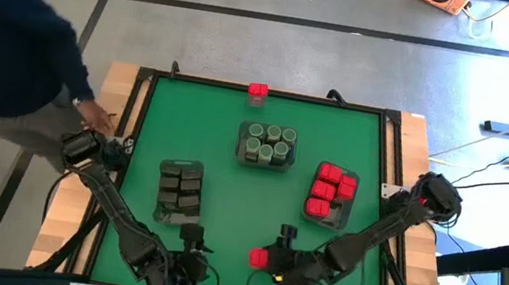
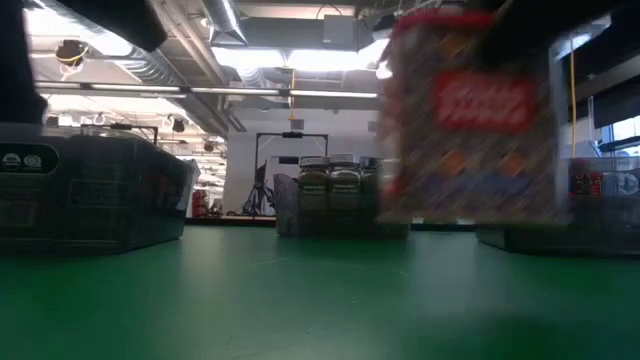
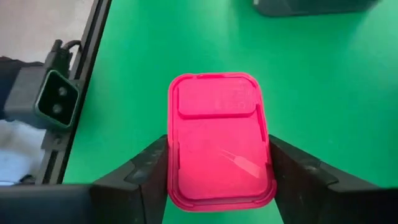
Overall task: Sort spices by type
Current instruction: Put the red seasoning can into the right black bin
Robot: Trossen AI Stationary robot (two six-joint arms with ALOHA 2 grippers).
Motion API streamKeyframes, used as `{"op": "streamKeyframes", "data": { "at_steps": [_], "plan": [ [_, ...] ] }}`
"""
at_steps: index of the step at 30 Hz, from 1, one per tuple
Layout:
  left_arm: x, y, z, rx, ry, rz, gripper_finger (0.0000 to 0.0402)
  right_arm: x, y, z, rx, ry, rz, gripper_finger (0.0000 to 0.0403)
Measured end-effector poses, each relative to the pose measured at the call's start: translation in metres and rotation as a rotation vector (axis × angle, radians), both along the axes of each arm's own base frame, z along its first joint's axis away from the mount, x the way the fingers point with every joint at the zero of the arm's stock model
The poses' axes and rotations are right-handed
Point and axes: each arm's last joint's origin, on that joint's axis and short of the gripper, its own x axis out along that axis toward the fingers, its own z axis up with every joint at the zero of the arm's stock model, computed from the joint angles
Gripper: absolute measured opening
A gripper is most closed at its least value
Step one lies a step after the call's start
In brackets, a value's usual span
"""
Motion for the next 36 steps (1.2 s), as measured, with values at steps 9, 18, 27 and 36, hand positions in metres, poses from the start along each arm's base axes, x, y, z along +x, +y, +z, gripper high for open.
{"op": "streamKeyframes", "data": {
  "at_steps": [9, 18, 27, 36],
  "plan": [
    [0.0, 0.0, 0.0, -0.001, -0.005, 0.006, 0.029, -0.058, 0.007, 0.045, 0.118, 0.162, -0.14, 0.022],
    [0.0, 0.001, 0.0, 0.021, -0.008, -0.003, 0.029, -0.112, -0.004, 0.082, 0.162, 0.301, -0.401, 0.022],
    [0.001, 0.001, 0.0, 0.039, -0.012, -0.011, 0.029, -0.133, -0.022, 0.096, 0.208, 0.358, -0.659, 0.0227],
    [0.003, 0.0, 0.002, 0.055, -0.05, -0.016, 0.029, -0.143, -0.045, 0.098, 0.125, 0.195, -0.988, 0.0223]
  ]
}}
